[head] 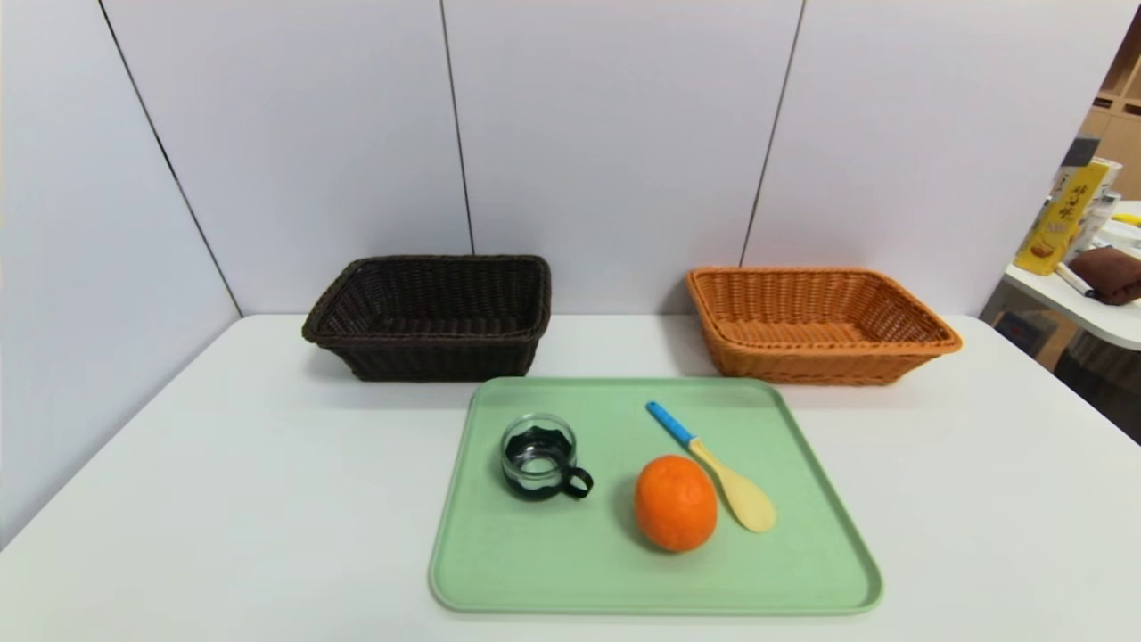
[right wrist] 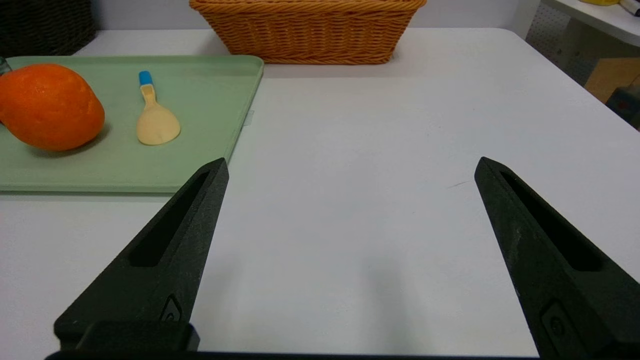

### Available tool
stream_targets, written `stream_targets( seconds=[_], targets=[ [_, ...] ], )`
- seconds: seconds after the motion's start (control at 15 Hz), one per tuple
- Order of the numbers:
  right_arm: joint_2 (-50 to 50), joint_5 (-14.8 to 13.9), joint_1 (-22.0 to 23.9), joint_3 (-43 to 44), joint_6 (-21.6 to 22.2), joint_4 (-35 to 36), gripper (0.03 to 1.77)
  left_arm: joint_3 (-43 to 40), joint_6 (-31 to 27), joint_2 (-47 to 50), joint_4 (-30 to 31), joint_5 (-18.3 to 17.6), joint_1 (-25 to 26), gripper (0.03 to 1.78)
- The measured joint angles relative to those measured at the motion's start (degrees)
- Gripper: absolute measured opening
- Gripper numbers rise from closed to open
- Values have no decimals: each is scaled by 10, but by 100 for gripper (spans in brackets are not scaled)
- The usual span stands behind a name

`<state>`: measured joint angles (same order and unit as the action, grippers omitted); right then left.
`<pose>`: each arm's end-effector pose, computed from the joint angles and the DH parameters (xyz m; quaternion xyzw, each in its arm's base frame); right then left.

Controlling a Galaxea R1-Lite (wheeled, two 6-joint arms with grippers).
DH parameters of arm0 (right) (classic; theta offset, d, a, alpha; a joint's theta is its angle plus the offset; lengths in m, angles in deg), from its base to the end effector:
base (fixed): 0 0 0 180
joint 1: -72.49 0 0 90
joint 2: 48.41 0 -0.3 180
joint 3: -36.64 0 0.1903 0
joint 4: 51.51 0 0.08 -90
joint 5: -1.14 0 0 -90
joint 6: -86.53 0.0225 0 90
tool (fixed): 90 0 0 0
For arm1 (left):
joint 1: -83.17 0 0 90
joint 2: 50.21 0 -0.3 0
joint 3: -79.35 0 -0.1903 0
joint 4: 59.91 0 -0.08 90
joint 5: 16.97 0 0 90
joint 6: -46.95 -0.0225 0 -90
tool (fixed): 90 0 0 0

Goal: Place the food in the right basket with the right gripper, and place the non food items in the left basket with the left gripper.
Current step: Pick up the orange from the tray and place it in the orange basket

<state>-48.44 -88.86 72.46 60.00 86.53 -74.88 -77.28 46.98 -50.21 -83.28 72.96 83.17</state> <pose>-0.0228 0.0000 0.0754 0.0000 -0.0002 0.0003 1.0000 -0.0228 0.0000 0.0755 -0.0003 0.0000 -0.0006 1.0000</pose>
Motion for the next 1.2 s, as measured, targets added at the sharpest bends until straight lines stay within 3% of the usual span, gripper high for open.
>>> stream_targets(
  seconds=[1.2],
  targets=[
    [0, 0, 0, 0, -1, 0, 170, 0, -16, 0, -3, 0, 0, 169]
  ],
)
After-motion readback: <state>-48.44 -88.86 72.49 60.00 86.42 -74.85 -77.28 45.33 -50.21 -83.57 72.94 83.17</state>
